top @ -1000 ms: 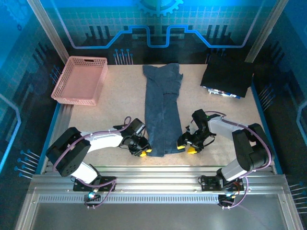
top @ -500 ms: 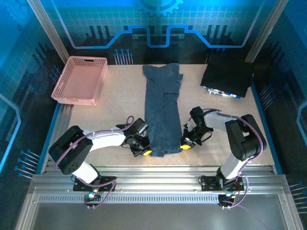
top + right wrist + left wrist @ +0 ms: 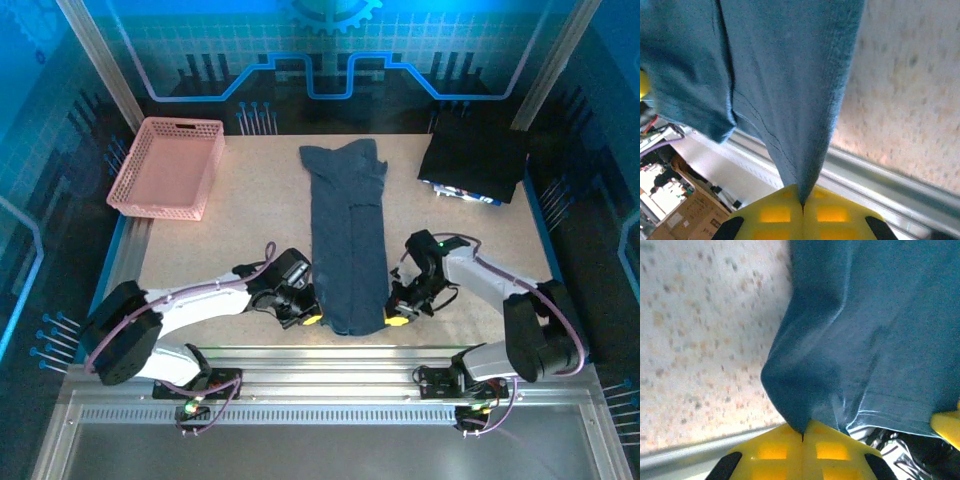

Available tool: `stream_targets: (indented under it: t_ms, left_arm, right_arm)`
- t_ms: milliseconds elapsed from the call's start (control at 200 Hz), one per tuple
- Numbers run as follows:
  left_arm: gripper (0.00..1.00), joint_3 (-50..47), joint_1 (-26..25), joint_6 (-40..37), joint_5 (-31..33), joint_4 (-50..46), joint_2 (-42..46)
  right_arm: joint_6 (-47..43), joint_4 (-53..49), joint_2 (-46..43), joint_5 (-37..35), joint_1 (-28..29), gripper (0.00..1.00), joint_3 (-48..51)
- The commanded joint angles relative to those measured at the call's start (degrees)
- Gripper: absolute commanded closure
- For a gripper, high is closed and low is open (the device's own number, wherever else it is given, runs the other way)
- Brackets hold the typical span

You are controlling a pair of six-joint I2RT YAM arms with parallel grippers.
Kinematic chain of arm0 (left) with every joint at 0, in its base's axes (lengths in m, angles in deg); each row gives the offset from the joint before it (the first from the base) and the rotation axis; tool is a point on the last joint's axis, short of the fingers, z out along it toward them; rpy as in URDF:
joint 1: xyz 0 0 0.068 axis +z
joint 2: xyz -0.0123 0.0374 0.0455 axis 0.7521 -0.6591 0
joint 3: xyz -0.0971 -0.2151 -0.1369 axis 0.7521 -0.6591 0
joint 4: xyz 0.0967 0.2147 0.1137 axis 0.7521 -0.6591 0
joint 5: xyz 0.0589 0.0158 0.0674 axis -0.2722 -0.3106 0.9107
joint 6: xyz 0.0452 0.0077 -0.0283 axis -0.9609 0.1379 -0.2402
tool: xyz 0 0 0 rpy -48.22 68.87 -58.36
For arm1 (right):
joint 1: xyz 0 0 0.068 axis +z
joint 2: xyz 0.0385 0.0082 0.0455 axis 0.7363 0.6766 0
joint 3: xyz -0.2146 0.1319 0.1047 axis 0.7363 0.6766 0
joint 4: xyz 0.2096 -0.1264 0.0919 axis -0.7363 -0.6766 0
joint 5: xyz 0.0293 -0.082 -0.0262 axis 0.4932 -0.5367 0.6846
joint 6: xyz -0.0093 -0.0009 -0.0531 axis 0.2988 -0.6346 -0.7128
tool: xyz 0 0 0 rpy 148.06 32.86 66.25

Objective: Fold and stack the t-shirts

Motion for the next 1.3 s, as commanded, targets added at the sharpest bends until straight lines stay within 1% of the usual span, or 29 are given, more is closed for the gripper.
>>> stream_targets:
  t_ms: [0,80,210,350,510,670,805,900,1055,1296]
  left_arm:
    - [1.0,-1.82,-1.23,3.4,1.58,-4.88,3.63]
    - [1.0,-0.12,-0.86,2.64,2.07,-6.55,4.65]
    - [1.0,5.87,1.06,-0.3,1.36,-9.83,2.65]
    - [1.0,12.8,5.06,-4.57,-0.35,-11.3,-1.56]
    - [1.0,24.32,10.68,-12.82,-2.05,-13.84,-9.93]
    - [1.0,36.65,16.42,-21.22,-1.79,-17.17,-19.19]
    - [1.0,46.37,19.3,-27.11,-1.62,-20.74,-26.47]
    - [1.0,51.35,20.67,-30.32,-1.28,-23.25,-30.93]
    - [1.0,56.82,22.78,-33.05,-1.29,-24.56,-36.49]
    - [1.0,63.59,24.26,-35.23,-1.88,-25.8,-43.64]
  right_arm:
    - [1.72,-3.89,-1.78,1.92,1.17,1.0,1.24]
    - [1.75,-4.66,-1.89,1.36,1.13,1.0,-0.42]
    - [1.32,-6.53,-0.93,0.28,0.58,1.0,-6.01]
    - [-0.22,-7.17,2.38,-1.11,-3.46,1.0,-13.47]
    - [-3.27,-7.22,11.89,-3.15,-7.64,1.0,-25.14]
    - [-5.05,-7.13,24.21,-3.73,-10.5,1.0,-38.7]
    - [-5.03,-7.57,33.05,-4.99,-12.41,1.0,-48.54]
    - [-4.97,-8.16,37.91,-5.35,-13.15,1.0,-54.02]
    - [-4.94,-8.54,43.33,-6.53,-13.87,1.0,-59.31]
    - [-4.86,-8.54,49.22,-7.44,-14.89,1.0,-65.17]
